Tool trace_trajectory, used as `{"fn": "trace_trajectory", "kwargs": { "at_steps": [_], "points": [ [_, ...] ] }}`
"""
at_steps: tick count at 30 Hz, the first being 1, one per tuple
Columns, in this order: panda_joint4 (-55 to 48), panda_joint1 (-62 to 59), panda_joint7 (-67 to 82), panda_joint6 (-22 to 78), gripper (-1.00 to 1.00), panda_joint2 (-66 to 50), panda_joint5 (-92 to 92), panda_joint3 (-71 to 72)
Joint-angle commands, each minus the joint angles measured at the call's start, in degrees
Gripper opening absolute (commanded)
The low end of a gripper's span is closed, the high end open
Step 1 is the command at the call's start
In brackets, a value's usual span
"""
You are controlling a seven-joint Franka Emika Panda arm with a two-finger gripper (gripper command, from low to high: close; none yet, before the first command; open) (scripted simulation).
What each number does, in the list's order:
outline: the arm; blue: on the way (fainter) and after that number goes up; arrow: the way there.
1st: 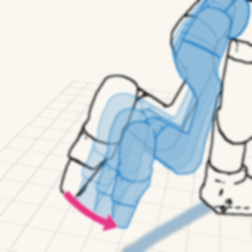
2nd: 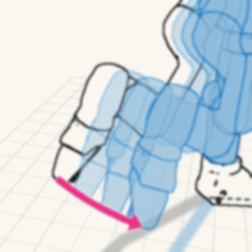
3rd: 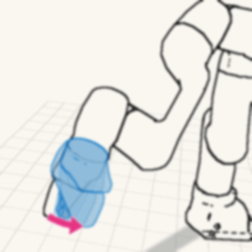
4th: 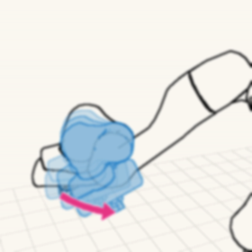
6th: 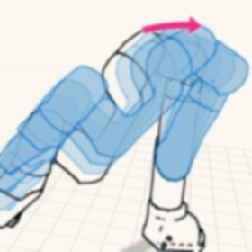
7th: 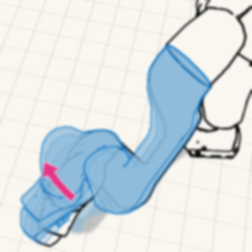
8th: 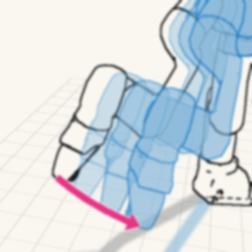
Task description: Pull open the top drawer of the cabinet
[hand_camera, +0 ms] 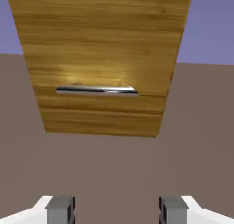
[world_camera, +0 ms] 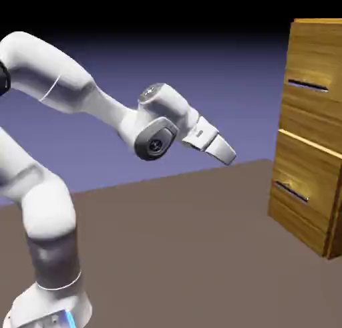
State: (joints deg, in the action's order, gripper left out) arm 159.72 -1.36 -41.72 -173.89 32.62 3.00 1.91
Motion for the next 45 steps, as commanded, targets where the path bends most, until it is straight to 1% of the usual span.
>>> {"fn": "trace_trajectory", "kwargs": {
  "at_steps": [1, 45],
  "points": [
    [-1.1, -1.7, 0.6, 0.1, 0.0, 0.0, 2.5, 1.6],
    [-47.8, -76.4, 27.5, 4.6, 0.0, -1.5, 112.1, 71.4]
  ]
}}
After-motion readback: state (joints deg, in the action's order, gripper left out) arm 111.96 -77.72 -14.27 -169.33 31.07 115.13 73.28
